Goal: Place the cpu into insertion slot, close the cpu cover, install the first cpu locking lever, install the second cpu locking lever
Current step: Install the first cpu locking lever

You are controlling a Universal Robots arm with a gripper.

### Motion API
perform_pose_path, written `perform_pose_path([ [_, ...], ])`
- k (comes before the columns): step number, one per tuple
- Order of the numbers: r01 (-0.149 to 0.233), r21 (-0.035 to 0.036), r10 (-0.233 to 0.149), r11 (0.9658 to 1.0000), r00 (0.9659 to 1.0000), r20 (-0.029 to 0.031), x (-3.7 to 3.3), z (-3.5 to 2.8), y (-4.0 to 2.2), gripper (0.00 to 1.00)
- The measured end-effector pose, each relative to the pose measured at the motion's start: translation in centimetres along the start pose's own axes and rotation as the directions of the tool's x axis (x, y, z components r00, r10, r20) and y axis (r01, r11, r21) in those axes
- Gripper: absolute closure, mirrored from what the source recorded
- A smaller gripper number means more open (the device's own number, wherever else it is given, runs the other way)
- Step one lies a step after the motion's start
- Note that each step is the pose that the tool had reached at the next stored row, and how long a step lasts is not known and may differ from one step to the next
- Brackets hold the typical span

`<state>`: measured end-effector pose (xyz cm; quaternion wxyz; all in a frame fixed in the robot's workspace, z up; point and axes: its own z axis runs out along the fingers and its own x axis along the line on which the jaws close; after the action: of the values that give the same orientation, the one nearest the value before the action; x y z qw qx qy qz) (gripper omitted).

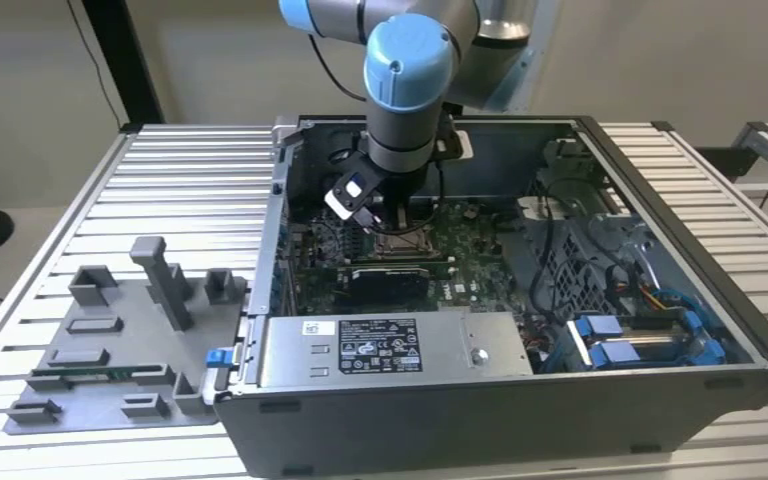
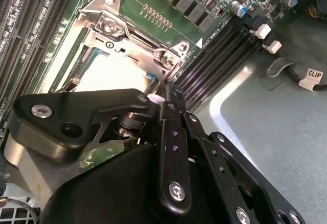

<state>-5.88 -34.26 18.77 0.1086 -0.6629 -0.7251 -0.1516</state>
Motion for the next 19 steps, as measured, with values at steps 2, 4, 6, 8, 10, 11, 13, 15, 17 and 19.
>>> perform_pose_path([
  [2, 0.0, 0.0003, 0.0, 1.0, 1.0, 0.0001, -0.04, 0.03, 0.01, 1.0],
  [4, 0.0, 0.0005, 0.0, 1.0, 1.0, 0.0002, -0.1, 0.01, 0.01, 1.0],
  [6, 0.0, 0.0009, 0.0, 1.0, 1.0, 0.0007, -0.1, 0.06, 0.04, 1.0],
  [8, 0.0, 0.0008, 0.0, 1.0, 1.0, 0.0002, -0.13, 0.1, 0.08, 1.0],
  [10, 0.0, 0.0008, 0.0, 1.0, 1.0, 0.0001, -0.16, 0.17, 0.12, 1.0],
  [11, 0.0, 0.0009, 0.0, 1.0, 1.0, 0.0003, -0.17, 0.19, 0.16, 1.0],
  [13, -0.001, 0.0014, 0.0, 1.0, 1.0, 0.001, -0.2, 0.21, 0.23, 1.0],
  [15, -0.001, 0.0017, 0.001, 1.0, 1.0, 0.0015, -0.21, 0.21, 0.3, 1.0],
  [17, -0.001, 0.0018, 0.001, 1.0, 1.0, 0.0009, -0.23, 0.21, 0.39, 1.0],
  [19, 0.0, 0.001, 0.0, 1.0, 1.0, -0.0012, -0.27, 0.27, 0.72, 1.0],
])
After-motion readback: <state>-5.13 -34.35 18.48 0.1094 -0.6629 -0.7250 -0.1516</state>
